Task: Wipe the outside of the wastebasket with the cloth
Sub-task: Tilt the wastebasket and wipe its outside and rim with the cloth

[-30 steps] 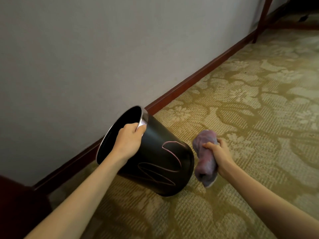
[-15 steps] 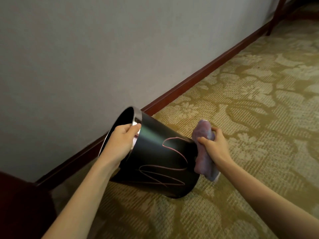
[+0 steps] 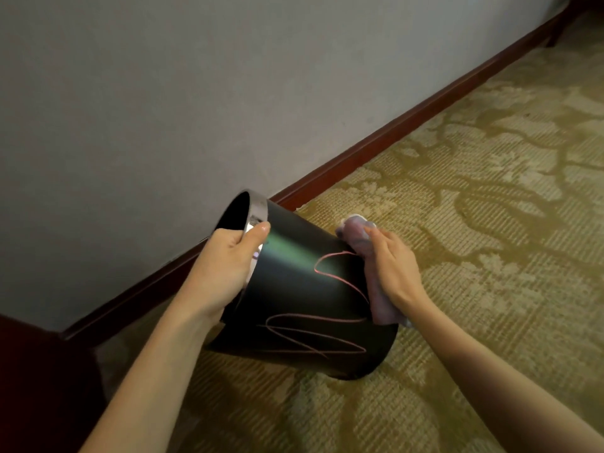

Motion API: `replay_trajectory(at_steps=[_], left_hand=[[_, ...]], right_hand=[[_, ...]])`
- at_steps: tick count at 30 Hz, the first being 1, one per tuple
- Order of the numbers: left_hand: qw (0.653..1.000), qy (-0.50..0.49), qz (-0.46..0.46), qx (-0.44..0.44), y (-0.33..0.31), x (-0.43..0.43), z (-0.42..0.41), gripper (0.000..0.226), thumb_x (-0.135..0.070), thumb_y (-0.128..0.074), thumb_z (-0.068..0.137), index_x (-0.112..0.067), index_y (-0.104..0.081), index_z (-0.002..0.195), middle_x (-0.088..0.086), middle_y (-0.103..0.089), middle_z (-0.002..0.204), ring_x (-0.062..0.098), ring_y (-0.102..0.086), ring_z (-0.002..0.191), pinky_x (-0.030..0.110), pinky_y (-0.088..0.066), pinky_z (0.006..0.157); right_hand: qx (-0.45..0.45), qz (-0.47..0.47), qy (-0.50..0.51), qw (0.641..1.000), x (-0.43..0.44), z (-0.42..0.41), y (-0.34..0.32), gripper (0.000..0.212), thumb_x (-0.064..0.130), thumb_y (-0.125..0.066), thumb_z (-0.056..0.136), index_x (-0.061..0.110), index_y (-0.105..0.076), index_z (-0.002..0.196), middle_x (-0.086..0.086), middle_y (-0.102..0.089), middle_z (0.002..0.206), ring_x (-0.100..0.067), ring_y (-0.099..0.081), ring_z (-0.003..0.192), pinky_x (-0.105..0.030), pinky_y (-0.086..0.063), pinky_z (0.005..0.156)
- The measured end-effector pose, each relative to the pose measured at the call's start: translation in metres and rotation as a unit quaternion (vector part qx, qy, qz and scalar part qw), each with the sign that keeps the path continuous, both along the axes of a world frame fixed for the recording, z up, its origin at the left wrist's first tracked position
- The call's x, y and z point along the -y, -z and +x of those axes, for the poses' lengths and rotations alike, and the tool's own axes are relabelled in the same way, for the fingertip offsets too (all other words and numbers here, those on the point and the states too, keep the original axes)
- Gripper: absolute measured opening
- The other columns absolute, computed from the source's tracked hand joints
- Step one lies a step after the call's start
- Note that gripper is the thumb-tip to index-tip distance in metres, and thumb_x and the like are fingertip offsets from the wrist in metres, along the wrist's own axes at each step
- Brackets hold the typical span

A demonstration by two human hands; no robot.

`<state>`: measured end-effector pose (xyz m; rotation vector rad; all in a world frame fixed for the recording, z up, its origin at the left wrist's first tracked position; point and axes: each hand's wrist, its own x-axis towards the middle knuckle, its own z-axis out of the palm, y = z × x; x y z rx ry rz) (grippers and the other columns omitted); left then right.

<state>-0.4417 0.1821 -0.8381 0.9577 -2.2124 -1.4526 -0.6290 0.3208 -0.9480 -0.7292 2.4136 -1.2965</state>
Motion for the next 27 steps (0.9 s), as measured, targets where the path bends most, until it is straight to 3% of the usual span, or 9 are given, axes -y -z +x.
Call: replay_trajectory(at_steps=[2, 5, 7, 10, 13, 16, 20, 24, 27], left_hand=[[1.0, -0.019, -0.013, -0.005, 0.001, 0.001, -0.004, 0.06, -0.041, -0.048, 0.096, 0.017, -0.061, 0.087, 0.038, -0.065, 0.088, 0.043, -0.066, 0.077, 0.048, -0.052, 0.074], [0.999, -0.027, -0.022, -0.005, 0.001, 0.012, -0.007, 0.057, -0.04, -0.05, 0.095, 0.012, -0.063, 0.077, 0.028, -0.063, 0.077, 0.025, -0.059, 0.073, 0.036, -0.043, 0.069], [0.999, -0.045, -0.027, -0.003, 0.002, 0.018, -0.006, 0.052, -0.039, -0.05, 0.095, 0.007, -0.066, 0.076, 0.022, -0.062, 0.074, 0.02, -0.059, 0.07, 0.028, -0.044, 0.063], [0.997, -0.073, -0.035, -0.006, 0.007, 0.024, -0.002, 0.056, -0.038, -0.051, 0.095, 0.015, -0.065, 0.084, 0.018, -0.062, 0.072, 0.016, -0.058, 0.064, 0.023, -0.043, 0.054], [0.995, -0.083, -0.042, -0.017, 0.01, 0.029, 0.004, 0.051, -0.038, -0.052, 0.094, 0.009, -0.066, 0.079, 0.011, -0.056, 0.076, 0.015, -0.052, 0.07, 0.022, -0.038, 0.051], [0.997, -0.063, -0.035, -0.034, 0.013, 0.031, 0.013, 0.048, -0.034, -0.053, 0.095, 0.01, -0.07, 0.085, 0.015, -0.073, 0.084, 0.016, -0.066, 0.073, 0.013, -0.046, 0.055], [0.998, -0.026, -0.033, -0.047, 0.011, 0.026, 0.019, 0.041, -0.033, -0.052, 0.096, 0.001, -0.074, 0.087, 0.02, -0.075, 0.092, 0.029, -0.072, 0.091, 0.028, -0.056, 0.073], [0.998, 0.003, -0.035, -0.045, 0.009, 0.022, 0.022, 0.053, -0.038, -0.052, 0.095, 0.014, -0.065, 0.093, 0.037, -0.066, 0.096, 0.042, -0.068, 0.089, 0.051, -0.054, 0.078], [0.998, 0.005, -0.02, -0.059, 0.01, 0.021, 0.023, 0.038, -0.029, -0.051, 0.097, 0.002, -0.073, 0.093, 0.02, -0.075, 0.093, 0.032, -0.071, 0.09, 0.038, -0.057, 0.078]], right_hand=[[-0.018, 0.002, 0.005, 1.0, 0.004, 0.003, 0.001, 0.038, 0.038, -0.035, 0.097, 0.032, -0.064, 0.12, 0.003, -0.056, 0.136, -0.026, -0.05, 0.124, -0.048, -0.038, 0.103], [-0.044, -0.012, 0.019, 0.999, 0.006, 0.014, -0.003, 0.033, 0.031, -0.047, 0.093, 0.034, -0.064, 0.121, 0.006, -0.049, 0.145, -0.028, -0.048, 0.127, -0.047, -0.038, 0.106], [-0.056, -0.045, 0.042, 0.996, 0.004, 0.03, -0.007, 0.03, 0.027, -0.054, 0.092, 0.034, -0.066, 0.118, 0.005, -0.048, 0.146, -0.029, -0.048, 0.126, -0.046, -0.037, 0.106], [-0.084, -0.089, 0.067, 0.99, -0.004, 0.061, -0.01, 0.028, 0.026, -0.061, 0.089, 0.035, -0.068, 0.115, 0.005, -0.049, 0.144, -0.03, -0.047, 0.123, -0.047, -0.038, 0.101], [-0.126, -0.083, 0.056, 0.987, -0.011, 0.082, -0.008, 0.03, 0.031, -0.057, 0.089, 0.035, -0.067, 0.116, 0.004, -0.049, 0.144, -0.031, -0.045, 0.121, -0.043, -0.035, 0.097], [-0.148, -0.074, 0.024, 0.986, -0.017, 0.081, -0.006, 0.033, 0.031, -0.052, 0.087, 0.036, -0.066, 0.117, 0.004, -0.052, 0.141, -0.034, -0.046, 0.11, -0.04, -0.035, 0.094], [-0.196, -0.044, -0.019, 0.979, -0.02, 0.055, -0.01, 0.031, 0.039, -0.05, 0.085, 0.041, -0.068, 0.111, 0.012, -0.062, 0.128, -0.026, -0.048, 0.096, -0.046, -0.036, 0.086], [-0.141, -0.015, 0.01, 0.99, -0.002, 0.036, -0.014, 0.031, 0.038, -0.051, 0.082, 0.039, -0.071, 0.106, 0.009, -0.067, 0.123, -0.026, -0.052, 0.115, -0.046, -0.032, 0.096], [-0.07, -0.026, -0.019, 0.997, 0.01, 0.021, -0.017, 0.029, 0.031, -0.055, 0.082, 0.031, -0.074, 0.104, -0.001, -0.069, 0.122, -0.029, -0.059, 0.117, -0.047, -0.045, 0.098]])
